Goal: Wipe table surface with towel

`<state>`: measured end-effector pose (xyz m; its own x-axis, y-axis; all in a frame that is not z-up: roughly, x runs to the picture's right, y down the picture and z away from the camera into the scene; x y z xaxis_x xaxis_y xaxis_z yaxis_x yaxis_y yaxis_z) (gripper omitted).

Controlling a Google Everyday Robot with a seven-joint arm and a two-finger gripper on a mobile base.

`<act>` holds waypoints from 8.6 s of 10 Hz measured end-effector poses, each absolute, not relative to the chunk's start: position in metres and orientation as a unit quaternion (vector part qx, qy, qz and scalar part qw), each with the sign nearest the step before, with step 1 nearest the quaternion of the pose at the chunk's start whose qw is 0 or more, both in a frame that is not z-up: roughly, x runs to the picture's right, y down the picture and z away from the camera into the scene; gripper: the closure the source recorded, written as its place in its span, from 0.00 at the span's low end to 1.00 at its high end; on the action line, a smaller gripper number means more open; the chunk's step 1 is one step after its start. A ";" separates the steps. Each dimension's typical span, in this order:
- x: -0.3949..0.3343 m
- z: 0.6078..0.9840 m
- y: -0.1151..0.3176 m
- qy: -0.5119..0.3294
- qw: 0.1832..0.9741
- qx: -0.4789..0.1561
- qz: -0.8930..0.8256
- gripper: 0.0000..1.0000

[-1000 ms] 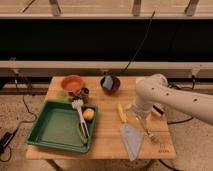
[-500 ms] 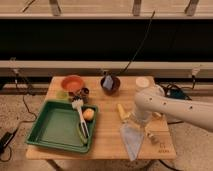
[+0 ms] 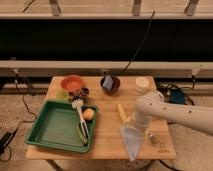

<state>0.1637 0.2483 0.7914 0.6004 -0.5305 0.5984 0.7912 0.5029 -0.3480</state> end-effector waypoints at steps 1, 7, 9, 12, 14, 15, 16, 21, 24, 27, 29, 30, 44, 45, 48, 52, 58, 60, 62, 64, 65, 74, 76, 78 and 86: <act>0.164 0.796 0.251 -0.212 0.839 -0.309 -0.393 0.23; 0.159 0.811 0.258 -0.195 0.830 -0.326 -0.409 0.23; 0.158 0.813 0.259 -0.189 0.826 -0.331 -0.415 0.23; 0.156 0.815 0.261 -0.183 0.822 -0.337 -0.421 0.23; 0.156 0.815 0.262 -0.181 0.820 -0.341 -0.423 0.33; 0.155 0.816 0.262 -0.180 0.818 -0.342 -0.425 0.44; 0.154 0.816 0.262 -0.180 0.817 -0.344 -0.427 0.54; 0.158 0.812 0.261 -0.177 0.815 -0.349 -0.428 0.98; 0.155 0.811 0.256 -0.182 0.817 -0.341 -0.429 1.00; 0.159 0.791 0.231 -0.183 0.821 -0.327 -0.430 1.00; 0.162 0.784 0.216 -0.177 0.826 -0.315 -0.432 1.00; 0.162 0.784 0.211 -0.175 0.828 -0.312 -0.432 1.00; 0.095 0.807 0.216 -0.159 0.841 -0.242 -0.457 1.00; 0.084 0.802 0.217 -0.167 0.835 -0.234 -0.468 1.00; 0.075 0.793 0.229 -0.189 0.817 -0.227 -0.496 1.00; 0.106 0.790 0.240 -0.192 0.814 -0.234 -0.495 1.00; 0.166 0.826 0.237 -0.159 0.831 -0.271 -0.459 1.00; 0.164 0.833 0.230 -0.155 0.835 -0.273 -0.452 1.00; 0.152 0.832 0.221 -0.154 0.834 -0.267 -0.459 1.00; 0.116 0.829 0.211 -0.161 0.828 -0.254 -0.472 1.00; 0.099 0.825 0.206 -0.165 0.825 -0.245 -0.481 1.00; 0.076 0.785 0.229 -0.185 0.795 -0.208 -0.539 1.00; 0.113 0.789 0.234 -0.166 0.805 -0.217 -0.527 1.00; 0.146 0.799 0.235 -0.148 0.819 -0.228 -0.506 1.00; 0.109 0.822 0.195 -0.131 0.834 -0.222 -0.488 1.00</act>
<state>0.1093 0.1946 0.8218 0.4888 -0.7562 0.4350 0.8724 0.4239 -0.2434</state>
